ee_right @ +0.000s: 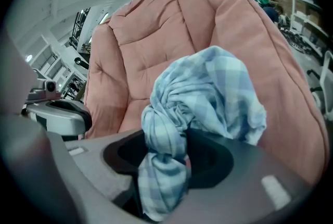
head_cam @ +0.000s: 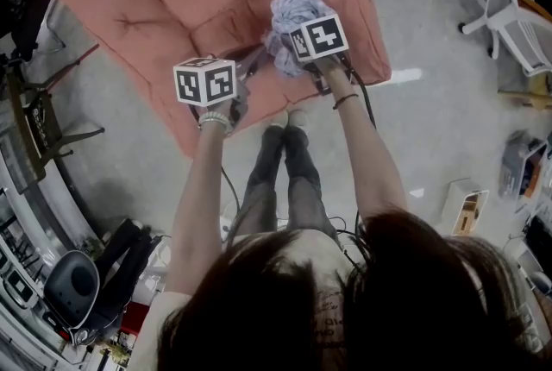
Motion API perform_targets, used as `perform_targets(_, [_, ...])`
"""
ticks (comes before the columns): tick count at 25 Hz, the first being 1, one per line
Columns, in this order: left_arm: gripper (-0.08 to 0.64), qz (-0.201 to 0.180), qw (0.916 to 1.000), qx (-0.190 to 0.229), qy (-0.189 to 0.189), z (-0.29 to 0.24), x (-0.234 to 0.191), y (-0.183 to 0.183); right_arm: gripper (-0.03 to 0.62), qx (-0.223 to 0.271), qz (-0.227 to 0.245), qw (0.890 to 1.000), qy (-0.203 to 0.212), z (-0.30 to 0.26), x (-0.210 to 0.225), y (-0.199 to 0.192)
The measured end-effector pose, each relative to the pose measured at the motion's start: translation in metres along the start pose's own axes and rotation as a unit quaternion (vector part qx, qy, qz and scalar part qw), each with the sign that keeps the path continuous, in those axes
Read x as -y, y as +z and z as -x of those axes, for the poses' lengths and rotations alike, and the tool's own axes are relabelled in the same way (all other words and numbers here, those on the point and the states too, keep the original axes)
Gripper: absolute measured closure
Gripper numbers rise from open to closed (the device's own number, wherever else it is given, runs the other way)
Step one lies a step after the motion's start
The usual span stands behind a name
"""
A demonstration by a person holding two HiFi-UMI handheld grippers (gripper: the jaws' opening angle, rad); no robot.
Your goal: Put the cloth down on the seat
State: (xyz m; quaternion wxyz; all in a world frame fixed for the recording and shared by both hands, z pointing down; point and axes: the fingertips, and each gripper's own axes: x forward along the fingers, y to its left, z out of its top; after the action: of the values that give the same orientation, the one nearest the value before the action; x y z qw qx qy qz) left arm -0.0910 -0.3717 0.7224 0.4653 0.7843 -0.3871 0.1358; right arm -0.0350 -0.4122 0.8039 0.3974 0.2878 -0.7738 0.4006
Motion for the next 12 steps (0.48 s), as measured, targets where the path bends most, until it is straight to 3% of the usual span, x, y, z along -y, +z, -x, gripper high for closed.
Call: perform_targets(12, [0.569, 0.006, 1.0, -0.008, 0.002, -0.0022, -0.0044, -0.0069, 0.345, 0.006, -0.043, 0.999, 0.012, -0.007, 0.002, -0.0085])
